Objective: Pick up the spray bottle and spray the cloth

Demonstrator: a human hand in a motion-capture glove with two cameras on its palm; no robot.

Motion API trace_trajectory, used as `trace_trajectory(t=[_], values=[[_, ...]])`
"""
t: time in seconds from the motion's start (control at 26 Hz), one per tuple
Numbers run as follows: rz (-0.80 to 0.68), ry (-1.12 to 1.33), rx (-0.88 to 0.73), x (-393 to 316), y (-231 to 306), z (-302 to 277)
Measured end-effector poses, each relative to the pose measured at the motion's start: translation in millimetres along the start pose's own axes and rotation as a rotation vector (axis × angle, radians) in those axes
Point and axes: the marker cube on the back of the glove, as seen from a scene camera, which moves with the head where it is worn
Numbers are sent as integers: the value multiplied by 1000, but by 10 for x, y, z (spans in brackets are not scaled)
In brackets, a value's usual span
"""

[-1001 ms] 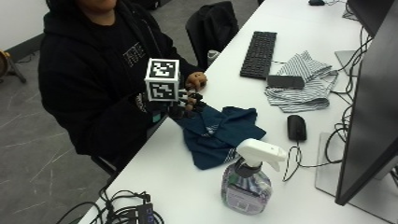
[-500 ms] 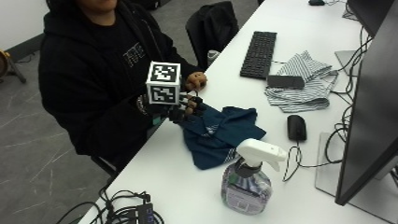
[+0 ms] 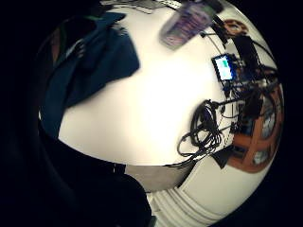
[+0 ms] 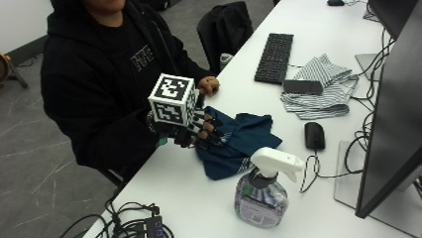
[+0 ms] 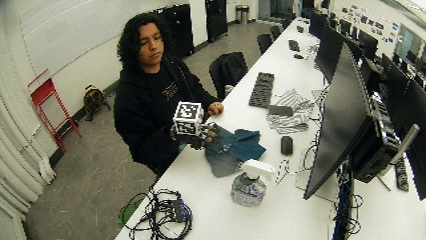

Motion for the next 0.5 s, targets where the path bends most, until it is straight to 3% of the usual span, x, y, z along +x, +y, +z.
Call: trace_trajectory(t=[0.31,0.5], values=[[238,-52,151,879,-557,-470],[373,-188,332,1284,-1024,-680]])
